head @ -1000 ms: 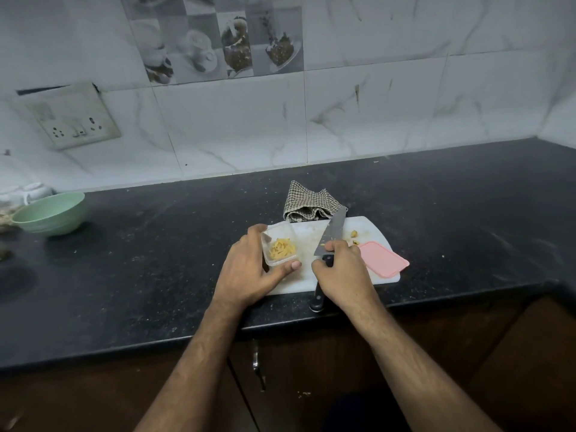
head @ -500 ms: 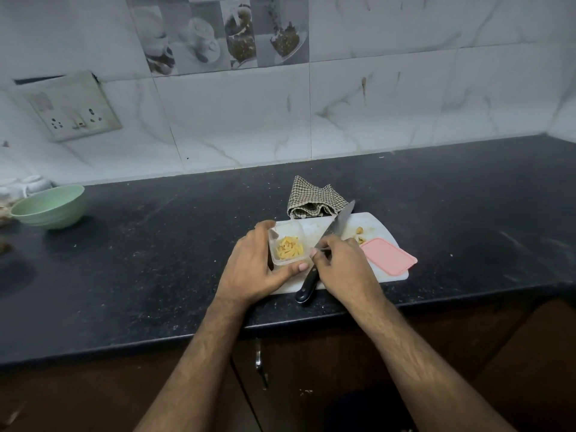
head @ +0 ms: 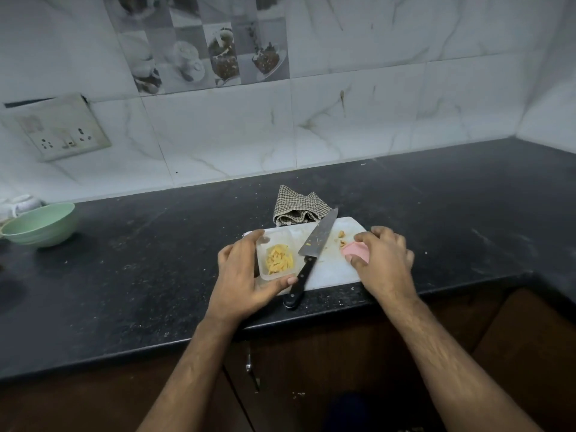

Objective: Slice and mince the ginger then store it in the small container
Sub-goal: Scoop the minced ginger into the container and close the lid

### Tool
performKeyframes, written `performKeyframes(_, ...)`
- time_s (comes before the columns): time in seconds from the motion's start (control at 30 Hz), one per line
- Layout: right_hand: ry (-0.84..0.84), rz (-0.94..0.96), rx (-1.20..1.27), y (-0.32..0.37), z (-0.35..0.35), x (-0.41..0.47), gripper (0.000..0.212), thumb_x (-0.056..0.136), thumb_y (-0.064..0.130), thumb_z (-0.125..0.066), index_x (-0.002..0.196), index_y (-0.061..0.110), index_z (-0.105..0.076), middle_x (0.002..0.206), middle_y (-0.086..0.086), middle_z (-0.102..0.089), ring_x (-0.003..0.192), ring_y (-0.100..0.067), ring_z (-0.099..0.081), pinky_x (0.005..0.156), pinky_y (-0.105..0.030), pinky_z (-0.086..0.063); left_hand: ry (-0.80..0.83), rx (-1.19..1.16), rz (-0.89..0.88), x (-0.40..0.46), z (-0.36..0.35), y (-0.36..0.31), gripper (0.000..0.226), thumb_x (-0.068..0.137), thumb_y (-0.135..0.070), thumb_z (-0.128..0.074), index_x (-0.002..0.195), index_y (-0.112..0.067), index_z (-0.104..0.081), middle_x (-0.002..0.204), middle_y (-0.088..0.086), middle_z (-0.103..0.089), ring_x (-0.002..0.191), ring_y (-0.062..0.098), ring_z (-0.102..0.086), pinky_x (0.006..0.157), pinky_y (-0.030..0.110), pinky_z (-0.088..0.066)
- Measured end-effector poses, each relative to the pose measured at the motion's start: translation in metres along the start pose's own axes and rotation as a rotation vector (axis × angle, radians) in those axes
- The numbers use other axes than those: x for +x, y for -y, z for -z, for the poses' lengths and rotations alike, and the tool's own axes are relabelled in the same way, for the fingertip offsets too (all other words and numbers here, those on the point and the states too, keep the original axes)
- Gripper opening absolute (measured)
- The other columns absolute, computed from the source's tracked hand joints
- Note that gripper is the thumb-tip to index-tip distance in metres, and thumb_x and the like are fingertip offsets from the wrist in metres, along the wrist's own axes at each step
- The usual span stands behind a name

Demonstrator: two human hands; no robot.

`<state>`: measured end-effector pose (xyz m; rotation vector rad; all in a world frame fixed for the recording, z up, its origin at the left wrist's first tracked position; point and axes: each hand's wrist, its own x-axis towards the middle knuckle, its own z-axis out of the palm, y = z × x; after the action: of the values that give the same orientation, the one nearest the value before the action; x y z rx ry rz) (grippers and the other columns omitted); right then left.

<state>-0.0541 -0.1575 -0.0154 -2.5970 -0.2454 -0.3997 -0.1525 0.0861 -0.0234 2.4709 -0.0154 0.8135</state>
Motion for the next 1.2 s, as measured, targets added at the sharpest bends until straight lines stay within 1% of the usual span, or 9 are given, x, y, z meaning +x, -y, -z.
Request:
performKeyframes(0.2, 0.165, -0.079, -0.044, -0.014, 0.016, -0.001, 0.067, 0.087, 0.057, -0.067, 0.143, 0.025, -0.047, 0.132, -0.001, -0.058, 0.123, -0.025, -0.052, 0.104, -0.047, -0.036, 0.02, -0.004, -0.06, -0.01, -0.007, -0.038, 0.106, 0.071, -0.086, -0.063, 0.152, -0.023, -0.036, 0.14, -0.015, -0.05, 0.132, -0.001, -0.041, 0.113, 0.028, -0.018)
performKeyframes(0.37, 0.139, -0.16, 0.063, -0.017, 0.03, -0.005, 0.083, 0.08, 0.041, -0.081, 0.147, 0.016, -0.039, 0.138, -0.008, -0.046, 0.125, -0.028, -0.048, 0.1, -0.041, -0.045, 0.004, -0.101, -0.024, -0.008, -0.013, -0.08, 0.108, 0.064, -0.082, -0.072, 0.152, -0.031, -0.036, 0.139, -0.023, -0.05, 0.13, -0.018, -0.031, 0.111, 0.014, -0.009)
performKeyframes(0.53, -0.018, -0.164, 0.285, -0.024, 0.056, -0.024, 0.043, 0.09, 0.019, -0.073, 0.131, 0.017, -0.061, 0.114, -0.003, -0.057, 0.105, -0.023, -0.059, 0.083, -0.033, -0.046, -0.002, -0.227, 0.053, -0.018, -0.019, -0.113, 0.108, 0.06, -0.069, -0.087, 0.151, -0.039, -0.036, 0.139, -0.028, -0.048, 0.126, -0.03, -0.021, 0.111, 0.029, -0.026)
performKeyframes(0.63, -0.261, -0.088, 0.442, -0.016, 0.076, -0.054, 0.023, 0.095, 0.018, -0.063, 0.117, 0.022, -0.069, 0.1, 0.007, -0.062, 0.091, -0.008, -0.06, 0.068, -0.018, -0.042, -0.034, -0.371, 0.093, -0.031, -0.028, -0.126, 0.104, 0.057, -0.062, -0.092, 0.142, -0.056, -0.032, 0.137, -0.029, -0.051, 0.13, -0.009, -0.044, 0.11, 0.031, -0.042)
performKeyframes(0.7, -0.316, -0.012, 0.556, -0.002, 0.089, -0.072, 0.024, 0.098, 0.02, -0.059, 0.118, 0.026, -0.07, 0.099, 0.015, -0.061, 0.088, 0.006, -0.058, 0.066, -0.005, -0.04, -0.027, -0.437, 0.107, -0.04, -0.034, -0.128, 0.108, 0.057, -0.057, -0.094, 0.146, -0.047, -0.034, 0.14, -0.021, -0.05, 0.132, 0.004, -0.05, 0.108, 0.035, -0.048)
performKeyframes(0.8, -0.254, 0.08, 0.64, 0.011, 0.096, -0.084, 0.029, 0.101, 0.023, -0.054, 0.126, 0.031, -0.067, 0.11, 0.022, -0.061, 0.099, 0.014, -0.056, 0.08, -0.004, -0.044, -0.038, -0.487, 0.115, -0.047, -0.038, -0.131, 0.113, 0.058, -0.057, -0.094, 0.152, -0.035, -0.033, 0.142, -0.018, -0.048, 0.132, 0.008, -0.053, 0.106, 0.034, -0.05)
performKeyframes(0.93, -0.139, 0.118, 0.638, 0.021, 0.091, -0.095, 0.04, 0.1, 0.017, -0.055, 0.133, 0.037, -0.062, 0.124, 0.023, -0.063, 0.114, -0.001, -0.056, 0.097, -0.031, -0.051, -0.061, -0.427, 0.016, -0.048, -0.035, -0.144, 0.099, 0.07, -0.039, -0.092, 0.151, -0.025, -0.037, 0.14, -0.012, -0.047, 0.132, 0.007, -0.051, 0.099, 0.026, -0.052)
performKeyframes(1.1, -0.063, 0.136, 0.465, 0.036, 0.086, -0.106, 0.046, 0.102, 0.02, -0.05, 0.141, 0.046, -0.051, 0.15, 0.019, -0.044, 0.141, -0.004, -0.031, 0.118, -0.036, -0.022, -0.115, -0.359, -0.036, -0.05, -0.034, -0.153, 0.075, 0.085, -0.022, -0.082, 0.147, -0.02, -0.04, 0.137, -0.006, -0.044, 0.133, 0.001, -0.042, 0.101, 0.01, -0.04)
performKeyframes(1.2, 0.026, 0.161, 0.378, 0.043, 0.09, -0.109, 0.044, 0.105, 0.038, -0.043, 0.146, 0.054, -0.038, 0.16, 0.02, -0.027, 0.145, -0.004, -0.023, 0.108, -0.026, -0.013, -0.17, -0.371, -0.023, -0.05, -0.031, -0.16, 0.063, 0.092, -0.019, -0.076, 0.145, -0.016, -0.043, 0.136, -0.004, -0.044, 0.13, -0.001, -0.043, 0.1, 0.009, -0.041)
